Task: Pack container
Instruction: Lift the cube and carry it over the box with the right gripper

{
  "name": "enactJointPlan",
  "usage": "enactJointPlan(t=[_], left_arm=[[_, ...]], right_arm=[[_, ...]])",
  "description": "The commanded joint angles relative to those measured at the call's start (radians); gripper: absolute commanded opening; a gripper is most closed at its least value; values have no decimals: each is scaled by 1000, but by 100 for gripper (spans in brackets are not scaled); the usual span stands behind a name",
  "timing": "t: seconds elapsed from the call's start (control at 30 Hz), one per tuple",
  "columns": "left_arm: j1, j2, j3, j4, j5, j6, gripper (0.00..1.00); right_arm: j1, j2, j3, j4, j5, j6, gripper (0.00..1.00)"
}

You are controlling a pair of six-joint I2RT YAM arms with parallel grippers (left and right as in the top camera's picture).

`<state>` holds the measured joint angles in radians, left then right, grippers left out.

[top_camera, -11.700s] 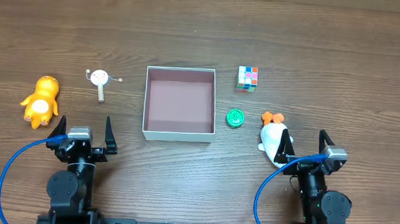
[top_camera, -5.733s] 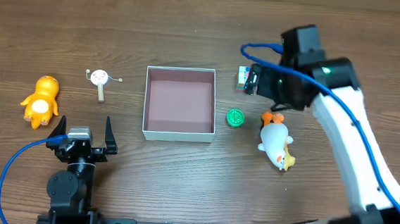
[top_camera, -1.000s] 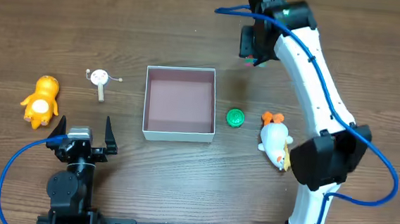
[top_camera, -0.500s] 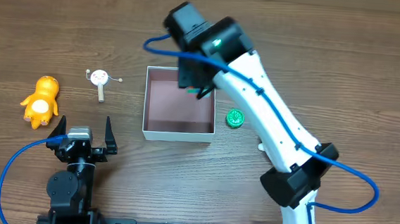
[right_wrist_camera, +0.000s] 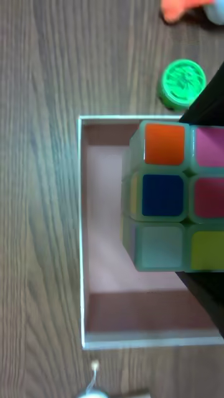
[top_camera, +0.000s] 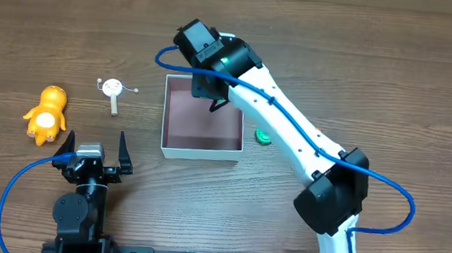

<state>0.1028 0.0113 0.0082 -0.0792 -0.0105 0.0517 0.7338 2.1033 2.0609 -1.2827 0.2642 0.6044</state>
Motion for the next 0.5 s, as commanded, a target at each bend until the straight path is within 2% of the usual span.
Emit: enactJointPlan(t=[0.0, 0.47], left_arm=[[2, -6, -3, 2, 14, -6, 100], [2, -6, -3, 2, 14, -6, 100]], right_arm=[[-32, -16, -40, 38, 31, -69, 52], [-38, -16, -230, 191, 5, -83, 55]])
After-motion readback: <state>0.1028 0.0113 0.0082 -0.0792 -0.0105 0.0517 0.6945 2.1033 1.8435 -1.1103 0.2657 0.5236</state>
